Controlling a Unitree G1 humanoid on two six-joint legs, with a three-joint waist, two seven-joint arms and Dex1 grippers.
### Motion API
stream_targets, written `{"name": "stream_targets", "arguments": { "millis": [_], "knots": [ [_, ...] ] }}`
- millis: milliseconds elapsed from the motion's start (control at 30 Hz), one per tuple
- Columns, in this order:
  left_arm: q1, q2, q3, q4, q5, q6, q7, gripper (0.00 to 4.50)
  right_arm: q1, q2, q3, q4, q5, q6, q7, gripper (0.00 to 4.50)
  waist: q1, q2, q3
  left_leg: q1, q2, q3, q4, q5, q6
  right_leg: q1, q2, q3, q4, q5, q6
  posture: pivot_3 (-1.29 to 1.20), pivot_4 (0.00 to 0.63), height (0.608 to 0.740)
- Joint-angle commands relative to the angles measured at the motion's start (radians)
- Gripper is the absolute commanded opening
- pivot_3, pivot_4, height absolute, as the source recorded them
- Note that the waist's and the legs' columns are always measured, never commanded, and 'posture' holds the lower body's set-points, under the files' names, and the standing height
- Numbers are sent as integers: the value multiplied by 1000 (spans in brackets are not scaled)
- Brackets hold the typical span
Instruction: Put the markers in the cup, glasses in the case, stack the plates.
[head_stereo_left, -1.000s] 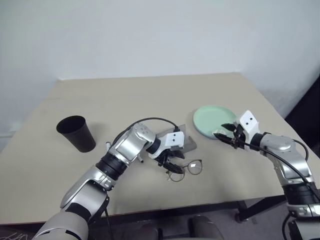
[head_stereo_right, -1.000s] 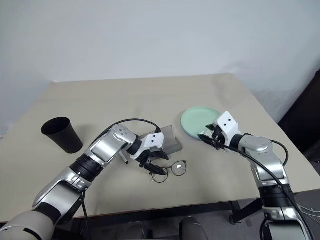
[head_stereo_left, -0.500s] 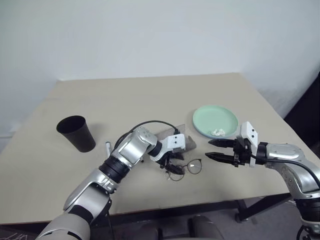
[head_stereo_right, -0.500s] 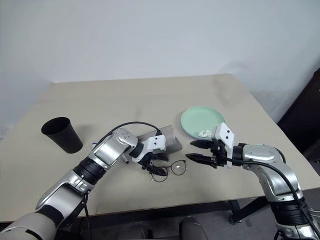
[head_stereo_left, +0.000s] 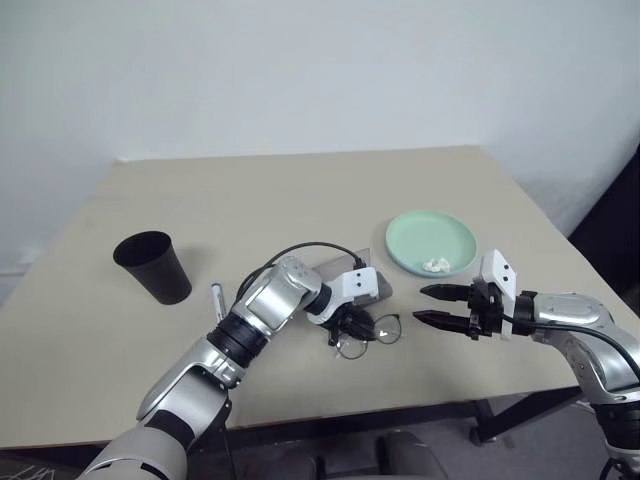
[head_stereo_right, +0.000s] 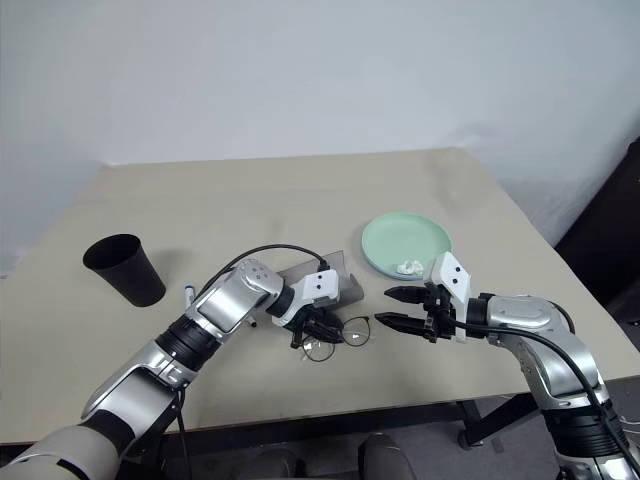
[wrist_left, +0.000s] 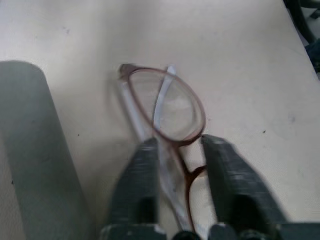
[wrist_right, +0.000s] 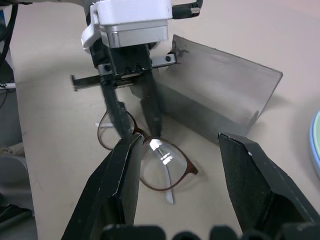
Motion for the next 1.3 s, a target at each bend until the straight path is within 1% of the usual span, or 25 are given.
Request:
{"name": "stream_targets", "arguments": {
  "millis": [33,67,233,367,467,567,667,867,1100,1300],
  "knots": [
    [-31,1,6,-3,12,-19,9,85,-12,-13,-24,-15,10,-14,-7,2605,1,0,0,0,0,0,0,0,0,1,0,0,0,0,0,0,0,740],
    [-32,1,5,-3,12,-21,8,13,-13,-13,-23,-13,9,-15,-9,2605,2,0,0,1,0,0,1,0,0,2,0,0,0,0,0,0,0,740],
    [-41,-4,23,-22,-6,-4,7,13,-15,-17,-25,-6,5,-20,-13,2605,1,0,0,3,0,0,6,0,0,5,0,0,0,-1,-1,0,0,740],
    [-79,-5,89,-38,-57,33,1,13,-8,-27,-35,-3,8,-24,-8,2605,-1,0,0,2,0,0,8,0,0,6,0,0,0,-1,-1,0,0,740],
    [-125,-8,144,-7,-93,63,9,13,-7,-34,-35,1,10,-27,-5,2605,0,0,0,1,0,-1,8,0,0,4,0,-1,0,0,0,0,0,740],
    [-181,-5,198,66,-112,56,20,13,-10,-39,-31,6,10,-28,-3,2605,0,0,0,1,0,-1,7,0,1,4,0,-1,0,0,1,0,0,740],
    [-258,-2,258,189,-119,22,41,13,-17,-40,-25,14,8,-30,1,2605,0,0,0,1,0,-1,6,-1,1,4,0,-1,0,0,1,0,0,740],
    [-349,13,268,442,-63,-116,63,13,-31,-40,-17,27,4,-36,3,2605,1,0,0,0,0,-1,6,-1,1,2,0,-1,0,0,1,0,0,740],
    [-338,-19,244,593,-24,-187,17,13,-30,-34,-12,24,4,-38,-6,2605,3,-1,1,-2,-1,-1,6,-1,2,2,0,-1,-1,0,2,0,0,740],
    [-306,-48,241,590,-17,-169,-21,13,-26,-34,-16,21,4,-39,-11,2605,5,-1,1,-4,-1,-1,6,-2,3,1,0,-1,-1,1,2,0,0,740]
  ]
}}
